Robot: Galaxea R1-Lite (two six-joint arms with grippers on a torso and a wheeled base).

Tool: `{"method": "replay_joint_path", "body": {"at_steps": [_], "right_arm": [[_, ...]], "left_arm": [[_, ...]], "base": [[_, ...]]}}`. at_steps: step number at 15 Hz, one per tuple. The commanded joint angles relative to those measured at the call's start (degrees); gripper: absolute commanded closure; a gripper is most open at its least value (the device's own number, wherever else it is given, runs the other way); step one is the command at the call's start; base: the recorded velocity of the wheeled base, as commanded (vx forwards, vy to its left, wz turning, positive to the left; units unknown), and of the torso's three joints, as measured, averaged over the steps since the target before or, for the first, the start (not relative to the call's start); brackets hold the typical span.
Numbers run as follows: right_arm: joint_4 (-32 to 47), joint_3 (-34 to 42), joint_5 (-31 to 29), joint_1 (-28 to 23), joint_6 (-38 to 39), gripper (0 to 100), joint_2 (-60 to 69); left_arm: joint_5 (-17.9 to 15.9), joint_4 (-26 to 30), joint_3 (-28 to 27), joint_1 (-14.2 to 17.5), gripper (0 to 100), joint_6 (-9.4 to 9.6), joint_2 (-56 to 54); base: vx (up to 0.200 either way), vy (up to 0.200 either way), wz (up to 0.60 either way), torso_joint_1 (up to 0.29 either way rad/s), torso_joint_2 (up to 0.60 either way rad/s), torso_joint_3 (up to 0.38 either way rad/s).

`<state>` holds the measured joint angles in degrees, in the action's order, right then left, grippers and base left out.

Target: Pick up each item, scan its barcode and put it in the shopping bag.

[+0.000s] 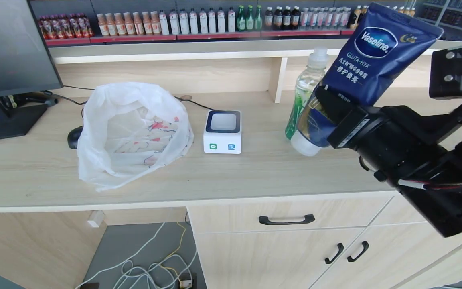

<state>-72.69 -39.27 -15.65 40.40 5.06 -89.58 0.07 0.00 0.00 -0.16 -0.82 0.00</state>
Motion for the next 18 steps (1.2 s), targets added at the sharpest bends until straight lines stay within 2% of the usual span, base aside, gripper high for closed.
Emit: {"method": "replay_joint_path", "body": {"at_steps": [1,4,6,13,18], "right_arm": [[-0.8,0.2,0.1,-4.4,-3.5,100,1.7],[-5.0,1.9,0.1,-4.4,-7.9,100,3.3],[-5.7,1.5,0.5,-5.6,-8.0,100,3.3],[-7.4,1.5,3.3,-9.7,-8.0,100,0.7],[-7.6,1.8,3.3,-9.8,-8.0,100,0.7]], "left_arm": [[0.0,0.0,0.0,0.0,0,0.03,0.1],[0.0,0.0,0.0,0.0,0,-0.06,0.1],[0.0,0.0,0.0,0.0,0,-0.15,0.1],[0.0,0.0,0.0,0.0,0,-0.24,0.1],[0.1,0.1,0.0,0.0,0,-0.33,0.1]], "base": [[0.000,0.000,0.00,0.000,0.00,0.000],[0.000,0.000,0.00,0.000,0.00,0.000],[0.000,0.000,0.00,0.000,0.00,0.000],[0.000,0.200,0.00,0.006,0.00,0.004],[0.000,0.200,0.00,-0.001,0.00,0.001]]}}
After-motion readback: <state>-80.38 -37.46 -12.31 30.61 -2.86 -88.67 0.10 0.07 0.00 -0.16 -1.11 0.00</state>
